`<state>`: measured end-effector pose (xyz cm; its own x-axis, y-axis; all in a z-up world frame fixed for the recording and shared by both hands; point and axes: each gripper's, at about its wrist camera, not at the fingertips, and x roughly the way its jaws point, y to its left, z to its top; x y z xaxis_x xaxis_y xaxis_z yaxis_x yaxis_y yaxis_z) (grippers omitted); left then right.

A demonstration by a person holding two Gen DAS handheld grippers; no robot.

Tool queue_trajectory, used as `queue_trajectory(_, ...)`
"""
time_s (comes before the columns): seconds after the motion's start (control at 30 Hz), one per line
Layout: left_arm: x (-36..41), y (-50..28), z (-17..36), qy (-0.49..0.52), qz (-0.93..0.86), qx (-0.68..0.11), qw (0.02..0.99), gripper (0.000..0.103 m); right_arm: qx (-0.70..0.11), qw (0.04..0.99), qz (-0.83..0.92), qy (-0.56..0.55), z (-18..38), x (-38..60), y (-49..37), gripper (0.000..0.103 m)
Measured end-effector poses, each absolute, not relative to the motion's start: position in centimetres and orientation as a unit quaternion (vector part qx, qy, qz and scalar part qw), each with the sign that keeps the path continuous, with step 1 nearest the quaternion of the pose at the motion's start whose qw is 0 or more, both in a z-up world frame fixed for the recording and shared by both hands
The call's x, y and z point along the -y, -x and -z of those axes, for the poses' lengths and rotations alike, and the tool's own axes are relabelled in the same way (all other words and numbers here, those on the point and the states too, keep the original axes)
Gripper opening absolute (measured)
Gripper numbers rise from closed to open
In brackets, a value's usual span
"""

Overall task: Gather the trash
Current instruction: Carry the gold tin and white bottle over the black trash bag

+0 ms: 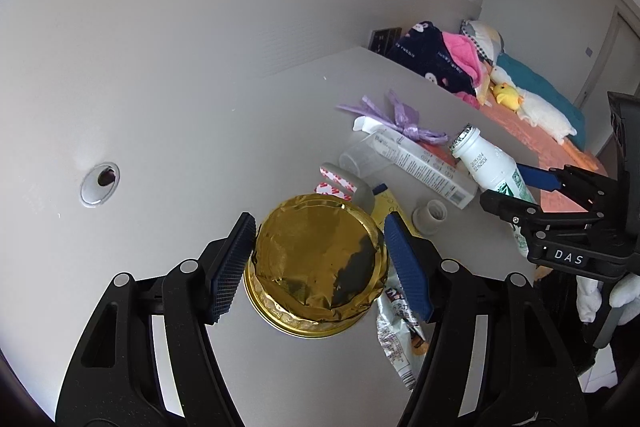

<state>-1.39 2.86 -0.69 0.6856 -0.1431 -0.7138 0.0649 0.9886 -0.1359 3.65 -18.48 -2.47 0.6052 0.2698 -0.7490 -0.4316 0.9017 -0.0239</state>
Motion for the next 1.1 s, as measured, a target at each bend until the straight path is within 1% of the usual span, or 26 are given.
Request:
queue_trajectory(0.2, -1.2, 1.6, -1.0, 0.037, 0.076, -0.376, 0.923, 0.065, -0.383, 0.901, -0.190, 0.074, 0.6, 20.6, -2.2, 0.065)
queue_trajectory(0.43, 2.6, 1.3, -1.9, 0.019, 0.118, -0.366, 0.923, 0.065, -0.372, 0.913, -0.158, 0.051, -0.6, 24.1, -0.3, 0.065)
queue_trajectory(1.1, 16.3, 1.1, -3.8, -0.042, 0.280, -0.347, 0.894, 0.065, -0.349, 0.937, -0.022, -0.012, -2.7, 36.1, 6.2, 0.065)
